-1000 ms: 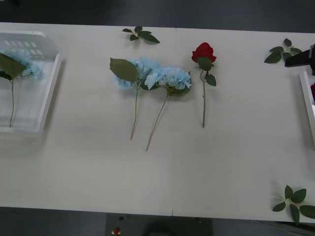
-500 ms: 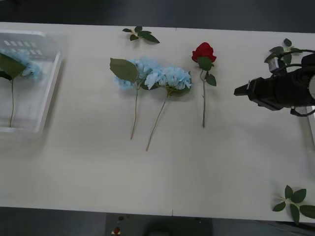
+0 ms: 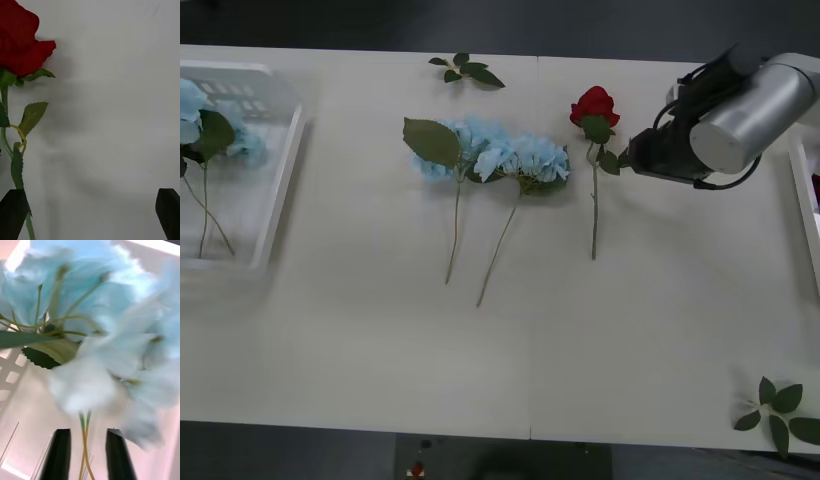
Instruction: Put the red flowers into the right box and the blue flowers into the left box
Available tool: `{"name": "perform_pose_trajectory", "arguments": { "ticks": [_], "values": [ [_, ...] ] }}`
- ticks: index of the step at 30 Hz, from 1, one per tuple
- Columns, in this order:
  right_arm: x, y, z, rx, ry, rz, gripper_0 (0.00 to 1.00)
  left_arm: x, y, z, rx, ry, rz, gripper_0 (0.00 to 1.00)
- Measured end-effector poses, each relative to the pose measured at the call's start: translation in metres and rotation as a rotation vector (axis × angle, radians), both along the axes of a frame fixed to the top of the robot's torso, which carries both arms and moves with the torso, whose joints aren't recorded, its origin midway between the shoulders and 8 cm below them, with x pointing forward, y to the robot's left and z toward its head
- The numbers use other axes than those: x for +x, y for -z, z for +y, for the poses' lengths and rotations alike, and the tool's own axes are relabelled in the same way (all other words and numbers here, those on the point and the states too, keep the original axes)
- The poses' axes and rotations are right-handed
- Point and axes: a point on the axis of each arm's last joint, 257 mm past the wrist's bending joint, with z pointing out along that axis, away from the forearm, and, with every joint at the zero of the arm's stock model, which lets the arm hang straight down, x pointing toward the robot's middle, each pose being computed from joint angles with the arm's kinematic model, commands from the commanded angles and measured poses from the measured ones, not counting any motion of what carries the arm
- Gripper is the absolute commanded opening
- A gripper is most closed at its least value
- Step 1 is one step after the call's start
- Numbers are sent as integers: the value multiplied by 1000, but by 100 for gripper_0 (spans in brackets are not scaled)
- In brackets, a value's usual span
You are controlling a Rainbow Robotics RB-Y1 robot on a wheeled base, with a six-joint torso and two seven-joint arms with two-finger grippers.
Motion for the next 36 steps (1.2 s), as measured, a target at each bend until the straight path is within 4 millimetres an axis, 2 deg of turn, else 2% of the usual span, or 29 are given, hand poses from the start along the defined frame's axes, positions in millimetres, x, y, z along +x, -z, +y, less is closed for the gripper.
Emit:
{"name": "perform_pose_trajectory", "arguments": {
  "ticks": [6, 10, 14, 17, 20, 23, 25, 26, 27, 30, 32, 36],
  "values": [
    [15, 10, 38, 40, 11, -5, 100, -2, 2, 4, 4, -8, 6, 100],
    [16, 24, 49, 43, 21, 10, 100, -5, 6, 5, 6, -11, 26, 100],
    [16, 36, 48, 20, 30, 22, 100, -32, 25, 11, 1, -28, 183, 100],
    [14, 44, 45, 7, 38, 34, 100, -57, 24, 12, 10, -25, 301, 100],
    [13, 51, 44, 4, 49, 45, 100, -86, 9, 5, -3, -20, 422, 100],
    [15, 54, 42, -11, 56, 44, 100, -102, -26, -3, -27, 7, 452, 100],
    [16, 55, 40, -24, 57, 40, 64, -106, -52, -10, -25, 56, 435, 100],
    [16, 56, 40, -28, 57, 38, 18, -108, -61, -17, -20, 86, 433, 100],
    [17, 57, 40, -33, 56, 37, 0, -110, -69, -26, -13, 120, 429, 100],
    [17, 57, 40, -36, 55, 36, 0, -106, -79, -62, -23, 223, 406, 100],
    [17, 57, 40, -36, 55, 36, 0, -103, -77, -90, -30, 296, 399, 100],
    [17, 57, 40, -36, 55, 35, 0, -86, -68, -160, -30, 474, 332, 100]
  ]
}}
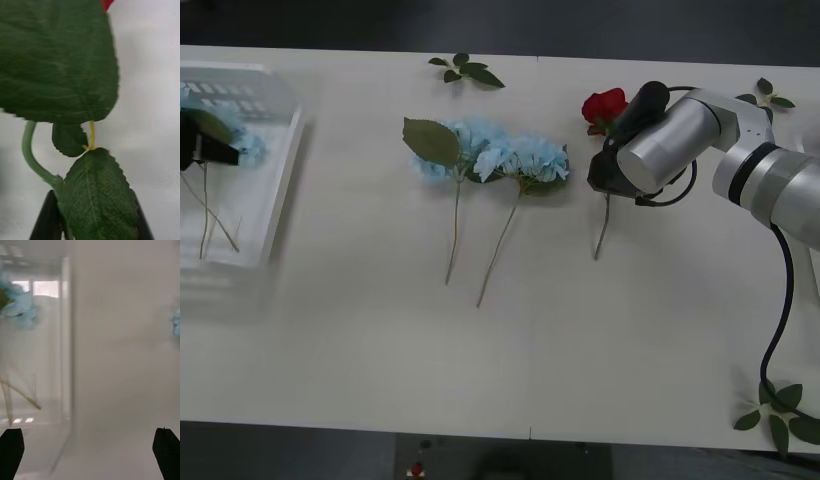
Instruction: Put the red flowers into the right box and the blue flowers into the left box
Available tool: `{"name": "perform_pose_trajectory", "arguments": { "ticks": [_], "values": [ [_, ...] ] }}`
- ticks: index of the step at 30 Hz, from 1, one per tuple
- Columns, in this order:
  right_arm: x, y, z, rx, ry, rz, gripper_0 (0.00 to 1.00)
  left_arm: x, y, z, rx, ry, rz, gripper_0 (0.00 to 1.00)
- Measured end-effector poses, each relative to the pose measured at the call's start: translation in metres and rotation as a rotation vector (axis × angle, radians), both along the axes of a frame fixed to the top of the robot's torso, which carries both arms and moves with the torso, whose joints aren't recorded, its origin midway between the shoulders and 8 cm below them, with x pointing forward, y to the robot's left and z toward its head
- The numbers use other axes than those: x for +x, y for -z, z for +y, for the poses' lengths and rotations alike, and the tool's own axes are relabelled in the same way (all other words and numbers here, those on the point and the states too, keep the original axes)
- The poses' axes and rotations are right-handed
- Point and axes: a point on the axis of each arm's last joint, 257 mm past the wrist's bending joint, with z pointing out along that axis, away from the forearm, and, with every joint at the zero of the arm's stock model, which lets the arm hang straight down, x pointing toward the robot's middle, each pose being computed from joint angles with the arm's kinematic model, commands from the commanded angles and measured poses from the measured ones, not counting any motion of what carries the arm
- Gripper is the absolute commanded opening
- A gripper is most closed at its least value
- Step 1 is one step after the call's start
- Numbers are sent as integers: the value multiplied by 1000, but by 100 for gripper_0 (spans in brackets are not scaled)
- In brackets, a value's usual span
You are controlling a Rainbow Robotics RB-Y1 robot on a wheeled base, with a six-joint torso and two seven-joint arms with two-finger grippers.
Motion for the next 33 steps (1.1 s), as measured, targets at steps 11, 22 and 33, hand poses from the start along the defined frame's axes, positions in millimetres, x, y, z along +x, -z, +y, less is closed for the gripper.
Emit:
{"name": "perform_pose_trajectory", "arguments": {
  "ticks": [11, 22, 33],
  "values": [
    [3, -2, 3, 11, -6, -13, 0, 32, 36, -154, -7, 319, -100, 100],
    [-25, -111, -33, 106, 57, 102, 0, 50, 54, -218, -98, 366, -146, 100],
    [-83, -278, -148, 61, -39, 130, 0, 61, 124, -239, -79, 269, -105, 100]
  ]
}}
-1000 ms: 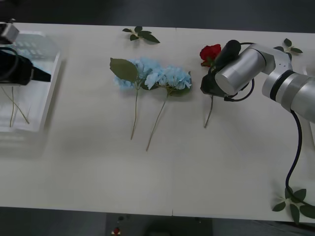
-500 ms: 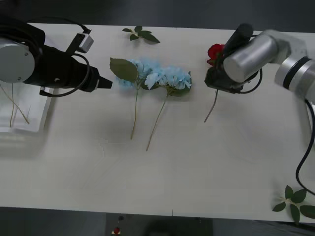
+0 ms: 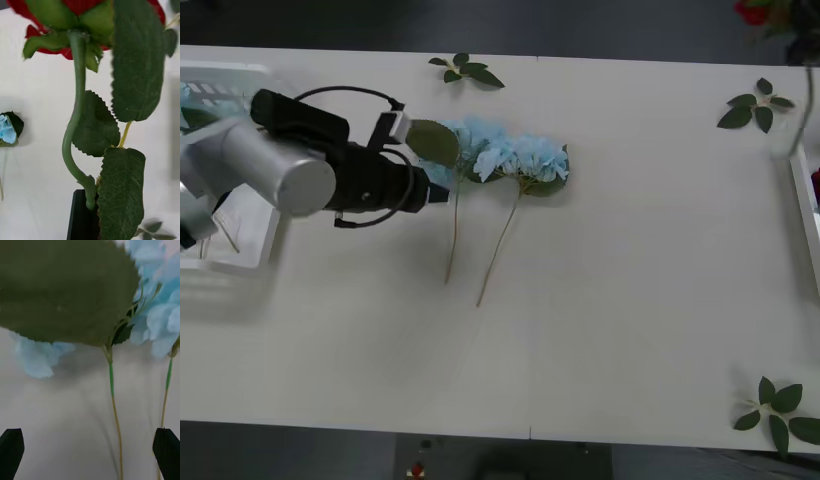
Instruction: Put the red flowers into the right box and the blue flowers into the left box
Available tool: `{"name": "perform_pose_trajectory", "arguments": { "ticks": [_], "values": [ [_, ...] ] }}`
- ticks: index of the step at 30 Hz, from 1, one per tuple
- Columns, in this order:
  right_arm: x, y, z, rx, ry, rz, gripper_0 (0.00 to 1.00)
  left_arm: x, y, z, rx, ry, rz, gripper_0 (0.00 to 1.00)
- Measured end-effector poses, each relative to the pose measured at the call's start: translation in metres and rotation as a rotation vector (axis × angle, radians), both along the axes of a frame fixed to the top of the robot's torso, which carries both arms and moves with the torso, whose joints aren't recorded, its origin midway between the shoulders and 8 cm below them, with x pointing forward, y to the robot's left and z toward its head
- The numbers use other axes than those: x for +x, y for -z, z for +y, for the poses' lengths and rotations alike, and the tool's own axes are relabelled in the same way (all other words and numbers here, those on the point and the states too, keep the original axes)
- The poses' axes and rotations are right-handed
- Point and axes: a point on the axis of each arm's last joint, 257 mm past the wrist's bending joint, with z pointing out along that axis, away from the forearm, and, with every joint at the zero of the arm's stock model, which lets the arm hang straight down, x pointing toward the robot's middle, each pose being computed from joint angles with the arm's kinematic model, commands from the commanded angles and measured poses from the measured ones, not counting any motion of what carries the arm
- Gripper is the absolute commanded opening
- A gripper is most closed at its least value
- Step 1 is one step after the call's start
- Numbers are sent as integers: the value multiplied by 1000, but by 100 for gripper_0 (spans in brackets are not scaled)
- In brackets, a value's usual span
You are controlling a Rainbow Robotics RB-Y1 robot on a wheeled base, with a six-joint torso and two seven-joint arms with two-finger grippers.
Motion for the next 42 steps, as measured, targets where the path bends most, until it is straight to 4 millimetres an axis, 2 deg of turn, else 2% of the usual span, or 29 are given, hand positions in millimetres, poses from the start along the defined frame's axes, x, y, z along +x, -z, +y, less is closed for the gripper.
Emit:
{"name": "perform_pose_trajectory", "arguments": {
  "ticks": [3, 6, 10, 14, 18, 24, 27, 32, 35, 38, 39, 40, 41, 42],
  "values": [
    [-6, -8, -41, 0, 52, -2, 0, 0, 14, 1, 59, 13, 1, 100],
    [-13, -6, -89, -65, 0, 8, 0, 8, 19, -3, 54, -16, 6, 100],
    [-21, 2, -158, -128, -71, 9, 0, 23, 22, -13, 36, -58, 21, 100],
    [-35, 14, -210, -121, 27, 24, 0, 34, 23, -24, 58, -58, 8, 100],
    [-49, 27, -240, -149, 38, 38, 0, 37, 25, -33, 73, -49, -3, 100],
    [-72, 50, -285, -210, 75, 68, 0, 37, 26, -33, 80, -47, -6, 100],
    [-85, 73, -308, -248, 90, 92, 0, 39, 33, -32, 106, -46, -12, 100],
    [-102, 111, -337, -322, 88, 127, 0, 36, 58, -33, 160, -44, 1, 100],
    [-103, 135, -347, -357, 93, 131, 0, 36, 60, -35, 185, -31, -11, 100],
    [-95, 159, -352, -387, 98, 108, 0, 36, 60, -36, 194, -24, -12, 99],
    [-91, 167, -351, -392, 100, 99, 0, 36, 60, -36, 196, -23, -13, 74],
    [-87, 173, -351, -397, 107, 85, 0, 36, 60, -36, 197, -22, -13, 5],
    [-80, 179, -350, -402, 118, 63, 0, 36, 60, -36, 196, -22, -13, 0],
    [-72, 185, -349, -404, 130, 39, 0, 36, 60, -37, 196, -23, -13, 0]
  ]
}}
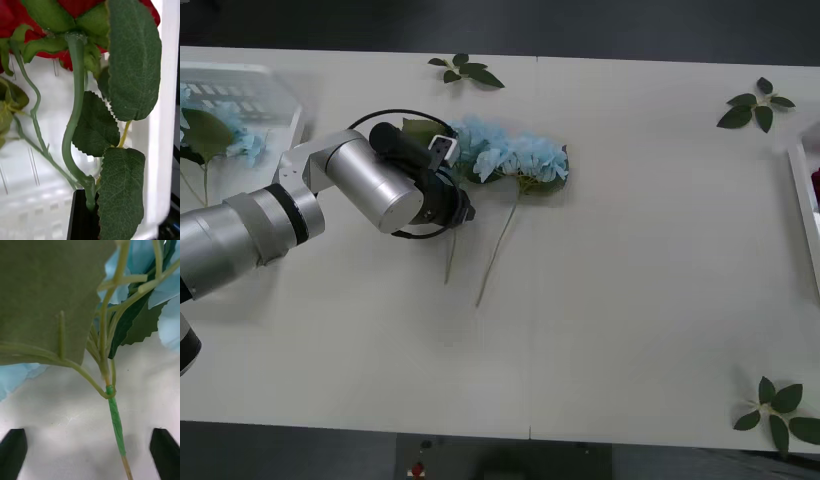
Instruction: Put the red flowers into the right box and the blue flowers into the left box
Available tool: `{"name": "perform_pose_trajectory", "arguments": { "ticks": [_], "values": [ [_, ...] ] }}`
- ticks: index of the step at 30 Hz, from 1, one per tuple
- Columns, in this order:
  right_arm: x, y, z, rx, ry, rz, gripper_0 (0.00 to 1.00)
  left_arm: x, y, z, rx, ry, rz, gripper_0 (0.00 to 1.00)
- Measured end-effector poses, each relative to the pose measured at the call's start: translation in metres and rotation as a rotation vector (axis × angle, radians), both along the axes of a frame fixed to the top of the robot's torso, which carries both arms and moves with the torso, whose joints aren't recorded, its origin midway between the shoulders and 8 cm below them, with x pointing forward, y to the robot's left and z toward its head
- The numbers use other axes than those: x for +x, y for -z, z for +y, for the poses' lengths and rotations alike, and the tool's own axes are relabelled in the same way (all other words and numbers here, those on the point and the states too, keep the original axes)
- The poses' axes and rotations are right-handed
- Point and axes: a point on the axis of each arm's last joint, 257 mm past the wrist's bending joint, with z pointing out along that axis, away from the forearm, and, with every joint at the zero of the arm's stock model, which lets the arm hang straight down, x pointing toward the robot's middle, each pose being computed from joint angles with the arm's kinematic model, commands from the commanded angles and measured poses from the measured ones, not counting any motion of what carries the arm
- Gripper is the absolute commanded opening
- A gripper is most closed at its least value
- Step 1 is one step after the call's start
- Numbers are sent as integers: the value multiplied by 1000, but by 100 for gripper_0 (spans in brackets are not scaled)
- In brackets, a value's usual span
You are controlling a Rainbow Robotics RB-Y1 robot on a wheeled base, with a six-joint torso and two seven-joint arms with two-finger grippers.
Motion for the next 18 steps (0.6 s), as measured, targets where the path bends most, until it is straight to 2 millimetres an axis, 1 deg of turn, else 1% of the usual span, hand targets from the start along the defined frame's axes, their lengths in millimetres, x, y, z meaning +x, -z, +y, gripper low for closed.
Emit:
{"name": "perform_pose_trajectory", "arguments": {
  "ticks": [2, 3, 6, 9, 10, 11, 12, 13, 14, 16, 18],
  "values": [
    [14, 11, 3, -13, 20, -53, 0, 0, 0, 0, -1, 0, 0, 0],
    [20, 19, 8, -11, 26, -66, 0, 0, 0, 0, -1, 0, 0, 0],
    [29, 37, 21, -14, 26, -71, 0, 0, 0, 0, -1, 0, 0, 0],
    [37, 45, 28, -38, 6, -74, 1, 0, 0, 0, -1, 0, 0, 0],
    [39, 46, 29, -48, -1, -74, 7, 0, 0, 0, -1, 0, 0, 0],
    [41, 47, 29, -55, -5, -74, 27, 0, 0, 0, -1, 0, 0, 0],
    [41, 47, 29, -61, -8, -73, 38, 0, 0, 0, -1, 0, 0, 0],
    [41, 47, 29, -63, -9, -71, 57, 0, 0, 0, -1, 0, 0, 0],
    [40, 47, 29, -64, -9, -70, 73, 0, 0, 0, -1, 0, 0, 0],
    [41, 47, 29, -62, -7, -72, 82, 0, 0, 0, -1, 0, 0, 0],
    [41, 46, 29, -56, -4, -78, 84, 0, 0, 0, -1, 0, 0, 0]
  ]
}}
